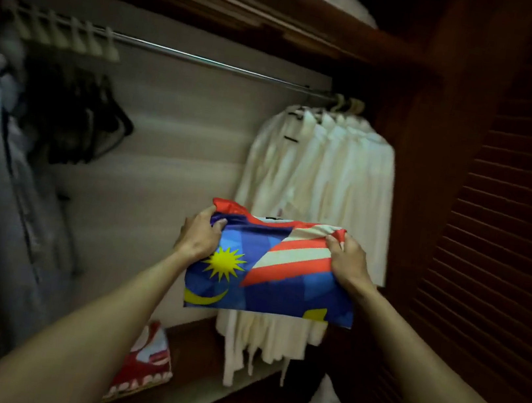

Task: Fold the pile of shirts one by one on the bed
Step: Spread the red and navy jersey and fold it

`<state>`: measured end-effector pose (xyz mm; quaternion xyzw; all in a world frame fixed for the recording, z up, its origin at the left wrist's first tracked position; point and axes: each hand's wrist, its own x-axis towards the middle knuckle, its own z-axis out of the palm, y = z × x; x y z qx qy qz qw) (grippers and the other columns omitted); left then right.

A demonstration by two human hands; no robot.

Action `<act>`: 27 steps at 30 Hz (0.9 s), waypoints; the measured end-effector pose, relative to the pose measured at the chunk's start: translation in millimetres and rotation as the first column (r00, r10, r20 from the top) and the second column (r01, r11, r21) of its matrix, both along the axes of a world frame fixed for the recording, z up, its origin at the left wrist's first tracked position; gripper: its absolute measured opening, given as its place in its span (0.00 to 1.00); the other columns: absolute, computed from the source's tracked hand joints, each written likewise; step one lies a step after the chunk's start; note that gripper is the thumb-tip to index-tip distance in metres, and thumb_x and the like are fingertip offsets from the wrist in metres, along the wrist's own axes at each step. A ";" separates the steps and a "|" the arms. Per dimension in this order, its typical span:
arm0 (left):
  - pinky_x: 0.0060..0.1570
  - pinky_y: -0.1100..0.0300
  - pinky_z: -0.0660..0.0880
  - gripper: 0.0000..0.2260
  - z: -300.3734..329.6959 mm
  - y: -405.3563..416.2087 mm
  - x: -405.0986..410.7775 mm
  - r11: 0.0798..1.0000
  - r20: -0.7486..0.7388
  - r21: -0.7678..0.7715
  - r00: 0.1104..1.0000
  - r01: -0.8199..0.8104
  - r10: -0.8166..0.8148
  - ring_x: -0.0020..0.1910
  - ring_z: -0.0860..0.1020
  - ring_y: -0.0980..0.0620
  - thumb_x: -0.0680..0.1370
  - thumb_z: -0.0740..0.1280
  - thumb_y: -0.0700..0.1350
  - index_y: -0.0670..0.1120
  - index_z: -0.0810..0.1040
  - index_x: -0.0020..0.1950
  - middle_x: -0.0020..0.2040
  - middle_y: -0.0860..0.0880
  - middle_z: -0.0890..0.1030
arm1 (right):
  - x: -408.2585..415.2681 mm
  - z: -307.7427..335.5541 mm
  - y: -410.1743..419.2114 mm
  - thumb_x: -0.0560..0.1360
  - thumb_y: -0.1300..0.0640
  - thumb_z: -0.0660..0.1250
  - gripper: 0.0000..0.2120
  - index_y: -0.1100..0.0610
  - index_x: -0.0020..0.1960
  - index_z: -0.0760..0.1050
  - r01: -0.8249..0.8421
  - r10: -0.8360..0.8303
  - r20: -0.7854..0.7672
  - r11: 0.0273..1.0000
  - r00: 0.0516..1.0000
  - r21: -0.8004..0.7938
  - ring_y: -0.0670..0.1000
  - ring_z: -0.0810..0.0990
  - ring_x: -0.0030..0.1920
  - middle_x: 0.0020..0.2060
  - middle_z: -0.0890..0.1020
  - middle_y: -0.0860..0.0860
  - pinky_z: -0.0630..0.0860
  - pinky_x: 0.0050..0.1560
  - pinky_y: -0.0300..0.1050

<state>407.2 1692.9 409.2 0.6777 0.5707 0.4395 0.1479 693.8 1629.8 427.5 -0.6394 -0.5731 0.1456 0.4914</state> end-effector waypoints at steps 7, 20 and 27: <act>0.58 0.52 0.73 0.12 -35.1 49.2 -82.4 0.960 0.007 -0.050 0.961 -0.276 0.277 0.60 0.78 0.38 0.80 0.65 0.48 0.49 0.77 0.63 0.59 0.42 0.82 | -73.8 -35.8 122.5 0.83 0.53 0.60 0.13 0.62 0.58 0.76 -0.273 0.274 -0.001 0.960 0.962 -0.060 0.58 0.77 0.53 0.52 0.81 0.59 0.65 0.47 0.43; 0.53 0.56 0.71 0.09 -160.4 196.1 -189.2 0.906 0.023 -0.188 0.920 -0.380 0.391 0.57 0.79 0.40 0.81 0.64 0.42 0.41 0.78 0.59 0.55 0.40 0.82 | -189.1 -164.6 310.3 0.81 0.48 0.61 0.17 0.59 0.61 0.76 -0.449 0.436 -0.111 0.875 0.893 -0.179 0.56 0.79 0.55 0.54 0.82 0.56 0.73 0.60 0.49; 0.56 0.58 0.69 0.11 -275.3 236.7 -212.8 0.828 0.015 -0.303 0.866 -0.473 0.500 0.59 0.78 0.39 0.82 0.64 0.41 0.37 0.77 0.62 0.59 0.37 0.81 | -236.5 -278.1 373.2 0.84 0.50 0.58 0.11 0.56 0.57 0.72 -0.512 0.483 -0.168 0.816 0.859 -0.270 0.46 0.78 0.45 0.47 0.79 0.48 0.73 0.44 0.35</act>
